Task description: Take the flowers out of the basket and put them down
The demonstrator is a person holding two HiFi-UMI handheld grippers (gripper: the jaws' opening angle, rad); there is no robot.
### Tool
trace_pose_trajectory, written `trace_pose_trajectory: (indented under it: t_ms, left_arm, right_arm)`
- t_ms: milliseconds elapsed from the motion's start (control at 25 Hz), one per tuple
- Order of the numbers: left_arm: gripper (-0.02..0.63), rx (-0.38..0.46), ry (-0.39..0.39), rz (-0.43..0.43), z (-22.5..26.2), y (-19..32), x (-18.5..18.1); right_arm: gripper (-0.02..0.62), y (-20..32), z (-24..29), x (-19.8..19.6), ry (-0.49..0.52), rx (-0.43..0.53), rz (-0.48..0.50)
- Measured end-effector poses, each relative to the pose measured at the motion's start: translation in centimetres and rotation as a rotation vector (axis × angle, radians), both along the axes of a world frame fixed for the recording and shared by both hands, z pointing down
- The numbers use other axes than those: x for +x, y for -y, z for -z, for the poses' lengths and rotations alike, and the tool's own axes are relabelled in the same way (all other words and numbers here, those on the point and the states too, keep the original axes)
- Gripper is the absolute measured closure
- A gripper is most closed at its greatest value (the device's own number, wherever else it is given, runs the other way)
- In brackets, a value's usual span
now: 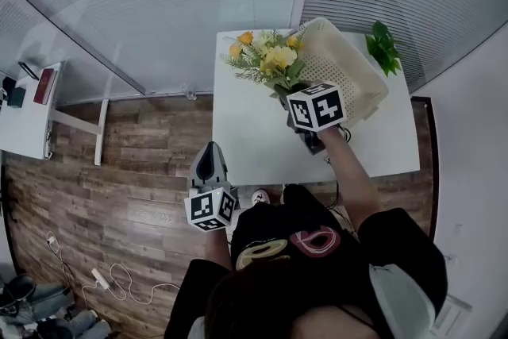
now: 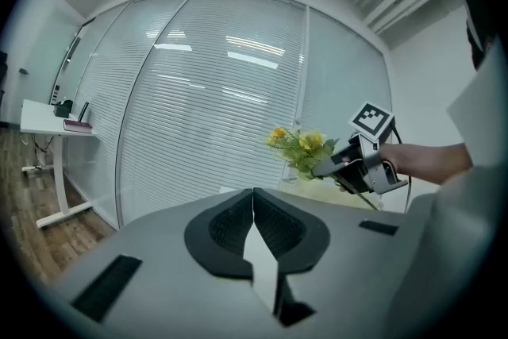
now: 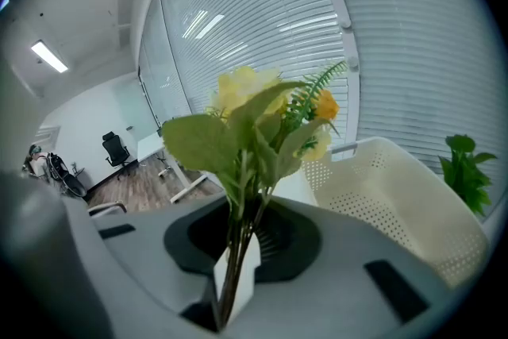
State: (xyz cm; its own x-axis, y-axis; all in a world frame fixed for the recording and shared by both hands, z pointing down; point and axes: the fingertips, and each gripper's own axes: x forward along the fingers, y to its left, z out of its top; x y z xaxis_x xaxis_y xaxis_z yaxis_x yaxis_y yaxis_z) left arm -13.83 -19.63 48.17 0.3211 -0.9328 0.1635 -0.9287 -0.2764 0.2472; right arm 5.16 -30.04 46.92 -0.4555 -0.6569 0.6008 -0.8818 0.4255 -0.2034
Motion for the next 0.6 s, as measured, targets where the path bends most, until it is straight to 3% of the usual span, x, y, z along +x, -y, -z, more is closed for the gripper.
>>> trace_pose_trajectory:
  t_ms: [600]
  left_arm:
    - [0.588, -0.001, -0.004, 0.066, -0.2, 0.1, -2.8]
  right_arm:
    - [0.54, -0.6, -6.1, -4.5, -0.022, -0.077, 0.033]
